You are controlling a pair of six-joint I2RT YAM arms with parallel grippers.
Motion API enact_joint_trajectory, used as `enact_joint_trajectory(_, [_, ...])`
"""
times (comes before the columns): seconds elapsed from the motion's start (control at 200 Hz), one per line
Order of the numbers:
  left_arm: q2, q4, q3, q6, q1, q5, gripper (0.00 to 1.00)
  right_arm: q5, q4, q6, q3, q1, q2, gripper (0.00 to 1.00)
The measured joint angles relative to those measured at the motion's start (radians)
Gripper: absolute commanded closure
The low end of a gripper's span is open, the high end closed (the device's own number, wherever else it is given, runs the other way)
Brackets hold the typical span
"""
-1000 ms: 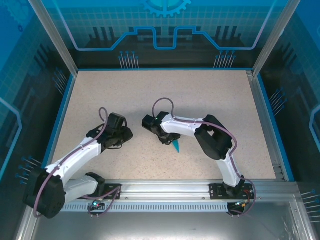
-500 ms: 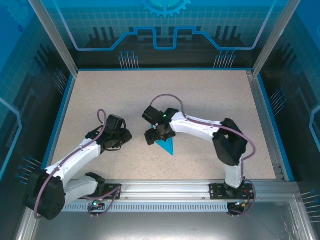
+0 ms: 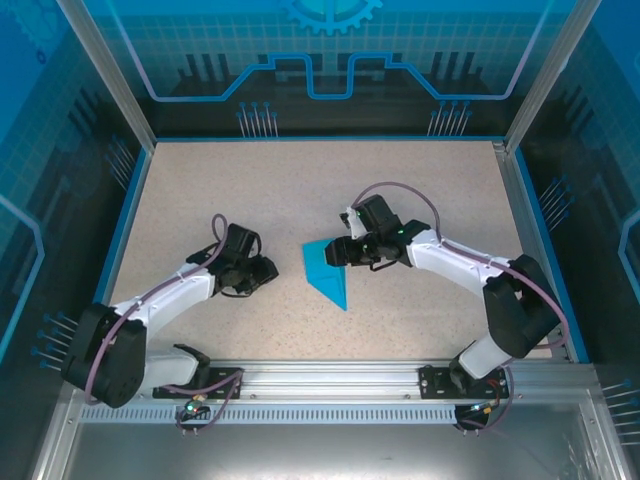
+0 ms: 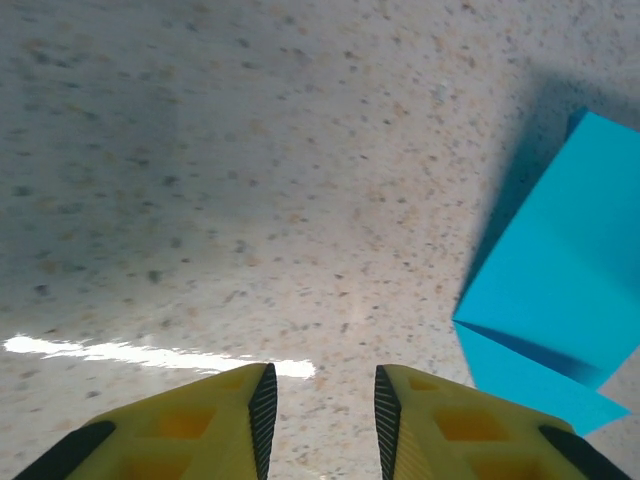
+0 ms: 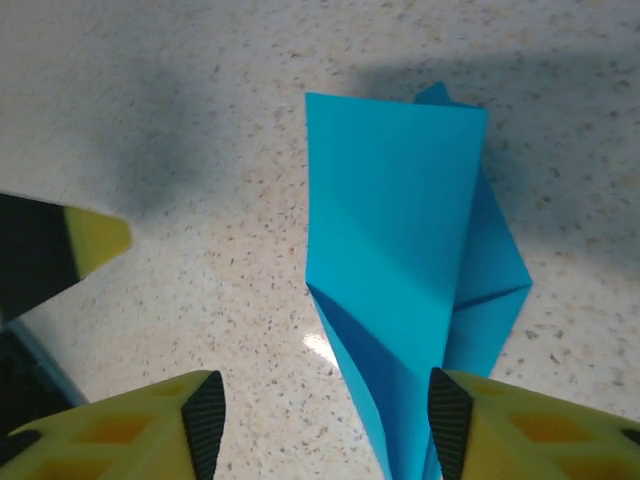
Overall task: Fold a paper plane with a square sheet of paper (pick it up from the middle)
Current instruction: Fold the wing for the fifth time at the center of the table.
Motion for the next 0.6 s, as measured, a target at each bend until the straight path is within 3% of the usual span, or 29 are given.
enact_joint_trajectory(0.14, [0.073,0.050,0.030,0.000,0.000,0.071,0.64,-0.111,0.061,-0.010,-0.014,-0.038,0.045,0.79])
enact_joint_trajectory(0.225, [0.113,0.070,0.047,-0.003,0.000,0.104,0.64,-0.168,0.080,-0.006,-0.029,-0.038,0.069,0.86])
enact_joint_trajectory(0.6, [0.233,0.119,0.112,-0.012,0.000,0.189,0.64,-0.310,0.098,-0.051,-0.053,-0.038,0.137,0.91])
